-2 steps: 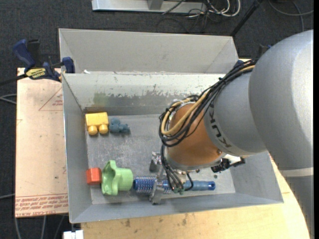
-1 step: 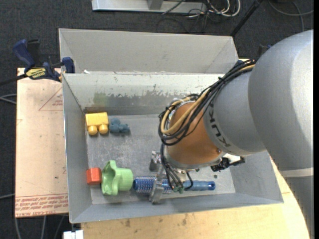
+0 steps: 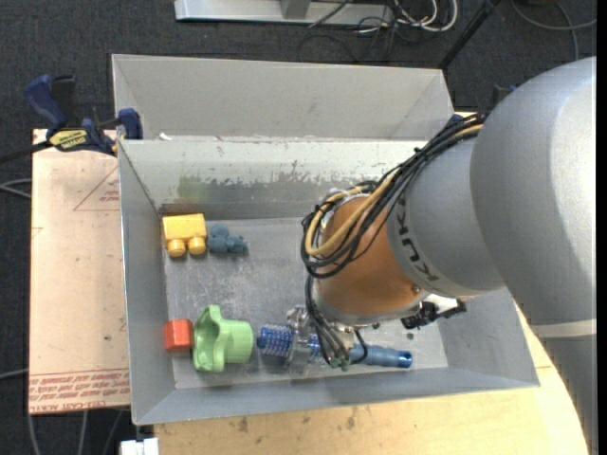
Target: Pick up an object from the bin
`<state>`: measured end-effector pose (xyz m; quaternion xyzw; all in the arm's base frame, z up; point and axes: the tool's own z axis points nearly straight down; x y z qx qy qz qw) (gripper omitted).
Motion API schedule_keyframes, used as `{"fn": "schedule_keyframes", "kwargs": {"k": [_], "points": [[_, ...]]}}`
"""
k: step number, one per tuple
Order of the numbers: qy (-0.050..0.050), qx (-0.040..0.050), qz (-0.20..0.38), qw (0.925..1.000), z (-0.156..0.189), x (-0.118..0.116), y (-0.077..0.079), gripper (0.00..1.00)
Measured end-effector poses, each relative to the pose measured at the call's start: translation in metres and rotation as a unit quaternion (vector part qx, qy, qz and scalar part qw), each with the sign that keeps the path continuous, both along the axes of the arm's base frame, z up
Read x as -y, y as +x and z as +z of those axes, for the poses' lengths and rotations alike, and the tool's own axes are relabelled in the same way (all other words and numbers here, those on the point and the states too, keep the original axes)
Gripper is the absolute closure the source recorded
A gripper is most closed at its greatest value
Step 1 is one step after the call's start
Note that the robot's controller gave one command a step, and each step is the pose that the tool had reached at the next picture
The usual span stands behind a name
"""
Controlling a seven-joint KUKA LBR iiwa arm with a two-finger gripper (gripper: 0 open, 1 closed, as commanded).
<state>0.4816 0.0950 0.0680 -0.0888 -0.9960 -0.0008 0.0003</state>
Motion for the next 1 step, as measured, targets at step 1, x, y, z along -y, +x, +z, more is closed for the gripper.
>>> {"fn": "schedule_keyframes", "kwargs": {"k": [1], "points": [[0.001,0.0037,0.001,1.0,0.0864,-0.001,0.0018,1.0]]}}
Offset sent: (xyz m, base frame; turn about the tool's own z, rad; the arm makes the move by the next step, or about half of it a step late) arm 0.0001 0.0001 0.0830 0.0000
